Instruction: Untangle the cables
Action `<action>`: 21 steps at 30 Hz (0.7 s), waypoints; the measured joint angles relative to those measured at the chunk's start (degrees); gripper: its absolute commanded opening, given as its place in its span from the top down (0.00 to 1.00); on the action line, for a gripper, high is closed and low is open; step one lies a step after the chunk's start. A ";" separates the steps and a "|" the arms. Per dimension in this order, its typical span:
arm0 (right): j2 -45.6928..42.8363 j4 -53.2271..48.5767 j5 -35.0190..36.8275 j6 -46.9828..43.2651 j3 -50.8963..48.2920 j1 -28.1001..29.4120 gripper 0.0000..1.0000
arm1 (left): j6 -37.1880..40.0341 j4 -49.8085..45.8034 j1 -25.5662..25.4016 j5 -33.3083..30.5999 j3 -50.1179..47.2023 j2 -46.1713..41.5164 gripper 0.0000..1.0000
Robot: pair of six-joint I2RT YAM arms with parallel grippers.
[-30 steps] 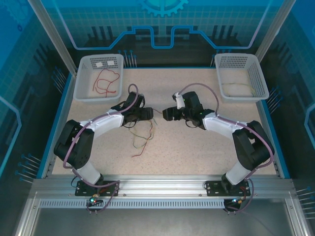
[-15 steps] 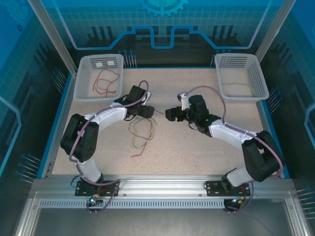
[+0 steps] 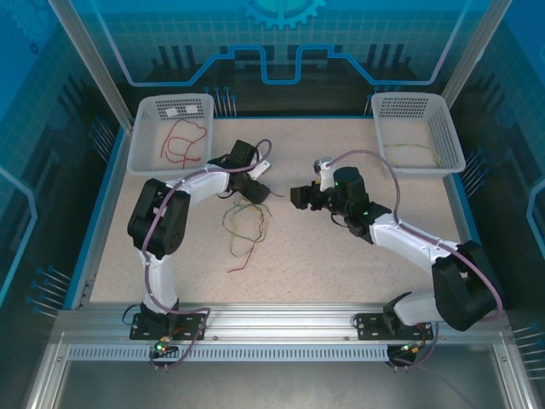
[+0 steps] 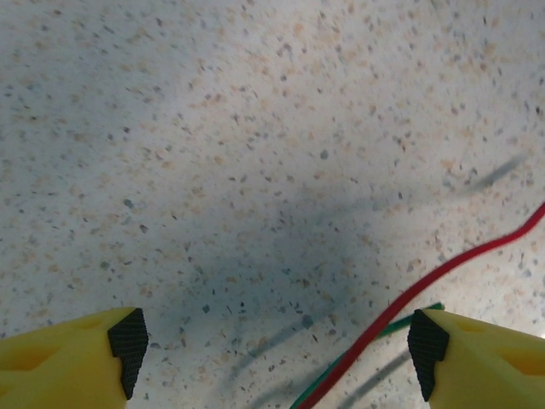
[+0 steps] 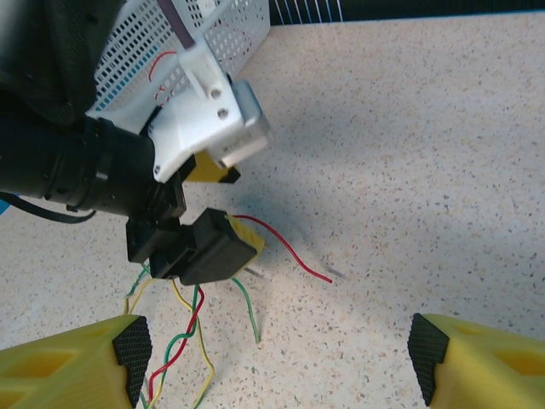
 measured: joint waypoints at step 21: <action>-2.45 0.33 1.07 -0.04 -0.48 0.00 0.17 | 6.88 -3.10 1.79 3.80 3.37 3.98 0.74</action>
